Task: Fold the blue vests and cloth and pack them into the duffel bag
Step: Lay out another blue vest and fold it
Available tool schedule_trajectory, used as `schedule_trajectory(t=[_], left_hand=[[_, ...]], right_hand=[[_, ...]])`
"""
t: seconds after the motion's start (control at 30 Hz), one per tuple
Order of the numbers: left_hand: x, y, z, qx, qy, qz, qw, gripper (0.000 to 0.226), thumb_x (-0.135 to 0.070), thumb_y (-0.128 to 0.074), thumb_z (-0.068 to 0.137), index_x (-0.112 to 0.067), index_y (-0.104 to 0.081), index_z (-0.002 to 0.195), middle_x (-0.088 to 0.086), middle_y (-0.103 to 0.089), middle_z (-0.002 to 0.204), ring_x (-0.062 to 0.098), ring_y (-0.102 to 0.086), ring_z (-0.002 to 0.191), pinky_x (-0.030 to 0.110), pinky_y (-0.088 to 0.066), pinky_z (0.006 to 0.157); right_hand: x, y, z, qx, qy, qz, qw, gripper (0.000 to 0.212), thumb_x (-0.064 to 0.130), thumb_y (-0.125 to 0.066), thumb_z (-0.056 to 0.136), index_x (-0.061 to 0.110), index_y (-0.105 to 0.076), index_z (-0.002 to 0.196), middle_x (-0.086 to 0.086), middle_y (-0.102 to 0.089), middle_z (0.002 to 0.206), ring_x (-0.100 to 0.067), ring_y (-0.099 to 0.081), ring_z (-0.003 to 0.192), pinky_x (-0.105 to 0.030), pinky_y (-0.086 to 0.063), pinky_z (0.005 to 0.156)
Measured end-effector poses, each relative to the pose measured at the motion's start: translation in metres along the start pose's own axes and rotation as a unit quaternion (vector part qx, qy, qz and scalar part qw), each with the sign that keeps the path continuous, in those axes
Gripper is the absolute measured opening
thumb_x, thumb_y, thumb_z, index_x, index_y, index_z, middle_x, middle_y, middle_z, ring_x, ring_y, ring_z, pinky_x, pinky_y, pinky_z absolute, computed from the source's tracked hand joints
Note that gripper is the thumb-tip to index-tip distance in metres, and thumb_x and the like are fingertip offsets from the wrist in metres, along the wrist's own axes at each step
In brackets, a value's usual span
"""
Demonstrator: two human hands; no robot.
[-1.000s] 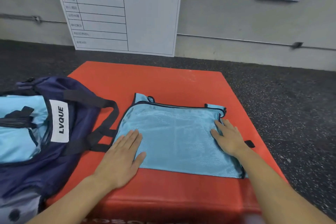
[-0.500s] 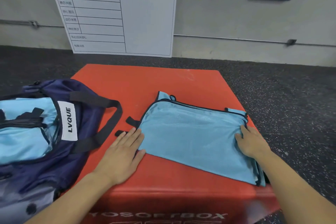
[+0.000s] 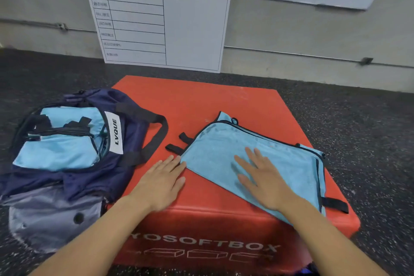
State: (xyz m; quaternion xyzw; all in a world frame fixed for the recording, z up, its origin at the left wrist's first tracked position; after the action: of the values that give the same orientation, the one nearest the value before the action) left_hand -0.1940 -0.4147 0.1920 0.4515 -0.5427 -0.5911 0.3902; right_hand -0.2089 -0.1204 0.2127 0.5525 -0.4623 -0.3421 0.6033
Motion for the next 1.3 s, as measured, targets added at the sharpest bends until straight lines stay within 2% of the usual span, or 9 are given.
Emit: schedule_trajectory(t=[0.13,0.23,0.4,0.5,0.67,0.73,0.83,1.0,1.3], left_hand=[[-0.004,0.009,-0.006,-0.009,0.023,-0.030,0.999,0.102,-0.060,0.018,0.073,-0.023,-0.017,0.161,-0.004,-0.011,0.169,0.011,-0.005,0.156,0.031,-0.002,0.125],[-0.007,0.016,-0.010,-0.034,0.036,-0.042,0.998,0.102,-0.059,0.018,0.074,-0.023,-0.021,0.161,-0.005,-0.015,0.168,0.010,-0.007,0.155,0.030,-0.003,0.125],[0.003,0.019,-0.005,-0.063,0.051,-0.043,0.996,0.097,-0.058,0.015,0.079,-0.021,-0.023,0.160,-0.006,-0.021,0.167,0.010,-0.012,0.155,0.031,-0.004,0.125],[0.015,0.018,0.002,-0.071,0.067,-0.038,0.994,0.095,-0.058,0.014,0.081,-0.021,-0.025,0.160,-0.006,-0.023,0.166,0.010,-0.013,0.154,0.032,-0.006,0.125],[0.027,0.021,0.011,-0.094,0.093,-0.039,0.990,0.089,-0.056,0.008,0.088,-0.019,-0.032,0.158,-0.003,-0.029,0.164,0.012,-0.018,0.154,0.033,-0.010,0.125],[0.031,0.021,0.013,-0.106,0.098,-0.040,0.989,0.084,-0.055,0.003,0.092,-0.017,-0.037,0.156,-0.001,-0.034,0.162,0.014,-0.024,0.152,0.034,-0.014,0.125],[0.037,0.019,0.012,-0.104,0.095,-0.032,0.990,0.079,-0.053,0.000,0.095,-0.017,-0.037,0.156,-0.001,-0.034,0.162,0.014,-0.025,0.152,0.034,-0.014,0.124],[0.043,0.018,0.010,-0.080,0.075,-0.014,0.994,0.083,-0.053,0.005,0.092,-0.018,-0.030,0.158,-0.001,-0.028,0.164,0.013,-0.018,0.154,0.029,-0.001,0.123],[0.013,0.013,0.010,-0.029,0.046,0.001,0.999,0.097,-0.056,0.018,0.080,-0.020,-0.021,0.161,-0.003,-0.019,0.167,0.012,-0.009,0.155,0.032,-0.001,0.126]], right_hand=[[0.079,-0.035,0.010,0.058,0.132,0.025,0.989,0.081,0.075,0.004,0.087,0.045,-0.017,0.160,0.005,0.008,0.170,-0.017,0.013,0.156,-0.040,0.005,0.127],[0.109,-0.052,0.026,0.056,0.132,0.002,0.990,0.083,0.067,0.005,0.089,0.033,-0.011,0.163,0.004,0.003,0.172,-0.019,0.010,0.157,-0.044,0.004,0.127],[0.132,-0.061,0.058,0.028,0.109,0.030,0.993,0.109,0.071,0.025,0.073,0.018,-0.006,0.164,0.003,0.001,0.172,-0.017,0.010,0.157,-0.041,0.008,0.127],[0.140,-0.063,0.077,0.024,0.092,0.034,0.995,0.104,0.068,0.025,0.078,0.016,-0.004,0.164,0.004,0.003,0.172,-0.016,0.010,0.157,-0.042,0.007,0.127],[0.140,-0.063,0.129,0.013,0.033,0.035,0.999,0.067,0.048,-0.012,0.107,0.013,-0.008,0.163,-0.002,-0.002,0.172,-0.022,0.005,0.158,-0.044,0.000,0.127],[0.134,-0.058,0.154,-0.004,-0.004,0.048,0.999,0.063,0.043,-0.020,0.110,0.010,-0.010,0.163,-0.005,-0.003,0.172,-0.023,0.003,0.158,-0.044,-0.003,0.126],[0.127,-0.050,0.178,-0.021,-0.038,0.071,0.997,0.063,0.044,-0.021,0.109,0.014,-0.009,0.164,-0.004,-0.002,0.172,-0.026,0.003,0.158,-0.046,-0.004,0.127],[0.124,-0.054,0.163,0.030,-0.017,0.044,0.998,0.058,0.049,-0.018,0.109,0.032,-0.010,0.163,-0.004,0.009,0.171,-0.024,0.012,0.157,-0.045,0.003,0.127],[0.078,-0.049,0.070,0.051,0.020,0.005,0.998,0.063,0.058,-0.020,0.106,0.035,-0.007,0.163,0.000,0.007,0.171,-0.018,0.011,0.157,-0.042,0.003,0.128]])
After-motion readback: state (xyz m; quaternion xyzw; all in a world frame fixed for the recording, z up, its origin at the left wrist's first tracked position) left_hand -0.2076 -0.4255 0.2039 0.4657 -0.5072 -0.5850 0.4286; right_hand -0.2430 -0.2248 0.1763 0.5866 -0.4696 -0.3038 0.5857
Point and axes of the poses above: each hand's wrist, its own z-axis towards the middle knuckle, its own y-axis out of the back of the hand, x = y × z, the point moved 4 cm from there along z, towards the middle knuckle
